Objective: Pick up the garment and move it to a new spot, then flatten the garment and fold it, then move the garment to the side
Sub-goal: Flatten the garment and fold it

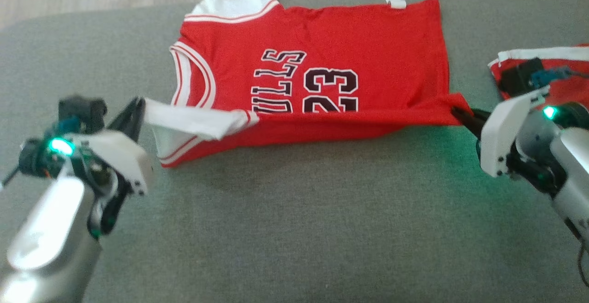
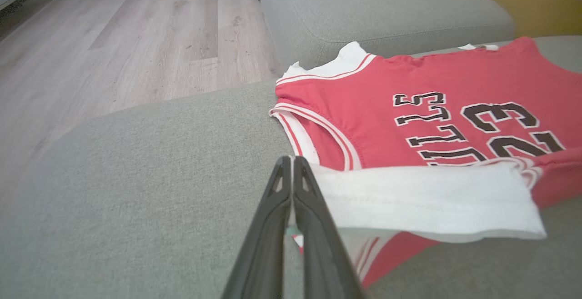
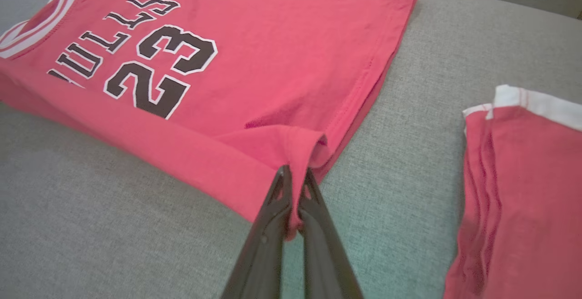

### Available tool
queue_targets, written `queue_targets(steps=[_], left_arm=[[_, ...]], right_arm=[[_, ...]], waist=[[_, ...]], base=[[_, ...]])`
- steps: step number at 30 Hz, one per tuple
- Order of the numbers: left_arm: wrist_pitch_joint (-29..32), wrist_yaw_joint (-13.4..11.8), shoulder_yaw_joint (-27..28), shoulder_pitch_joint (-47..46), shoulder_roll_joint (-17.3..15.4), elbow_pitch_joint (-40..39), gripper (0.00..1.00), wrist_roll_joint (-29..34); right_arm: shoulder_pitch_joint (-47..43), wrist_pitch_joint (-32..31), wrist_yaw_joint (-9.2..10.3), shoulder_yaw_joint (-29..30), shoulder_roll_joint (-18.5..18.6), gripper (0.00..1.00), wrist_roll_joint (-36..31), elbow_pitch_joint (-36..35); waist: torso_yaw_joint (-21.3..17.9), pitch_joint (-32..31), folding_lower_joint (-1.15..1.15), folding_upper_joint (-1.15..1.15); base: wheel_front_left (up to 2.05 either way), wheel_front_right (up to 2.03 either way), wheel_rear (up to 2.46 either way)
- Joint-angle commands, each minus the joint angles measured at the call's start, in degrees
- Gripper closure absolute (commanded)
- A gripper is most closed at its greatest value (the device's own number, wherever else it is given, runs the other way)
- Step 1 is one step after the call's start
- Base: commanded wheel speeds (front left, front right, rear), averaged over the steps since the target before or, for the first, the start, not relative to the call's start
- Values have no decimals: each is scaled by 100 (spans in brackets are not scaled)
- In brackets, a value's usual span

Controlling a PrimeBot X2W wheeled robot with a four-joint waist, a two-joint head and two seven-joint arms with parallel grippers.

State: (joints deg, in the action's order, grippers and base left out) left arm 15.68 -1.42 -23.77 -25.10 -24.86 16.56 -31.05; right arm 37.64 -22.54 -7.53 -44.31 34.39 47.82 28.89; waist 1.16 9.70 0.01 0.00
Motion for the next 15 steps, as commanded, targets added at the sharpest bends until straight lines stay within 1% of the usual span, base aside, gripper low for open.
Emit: queue_targets(steps=[1,8,12,15], left_arm=[[45,41,205,-452,-263,-29,100,78],[294,348,-76,-1492,-284,1089,100,354],[292,484,-246,-1942,-283,1677,100,533],[209,552,-330,-2231,-189,2036,100,590]], right_arm=[[182,-43,4,63,28,100,-50,-58],[691,-217,4,2,-344,100,-217,348],[919,-222,4,-89,-494,100,-276,556],[1076,-195,4,-158,-574,100,-287,703]], waist=[[-59,134,-1,0],[-171,507,-1,0],[-225,668,-1,0],[-240,760,-1,0]], base=[[0,0,0],[0,0,0],[0,0,0],[0,0,0]])
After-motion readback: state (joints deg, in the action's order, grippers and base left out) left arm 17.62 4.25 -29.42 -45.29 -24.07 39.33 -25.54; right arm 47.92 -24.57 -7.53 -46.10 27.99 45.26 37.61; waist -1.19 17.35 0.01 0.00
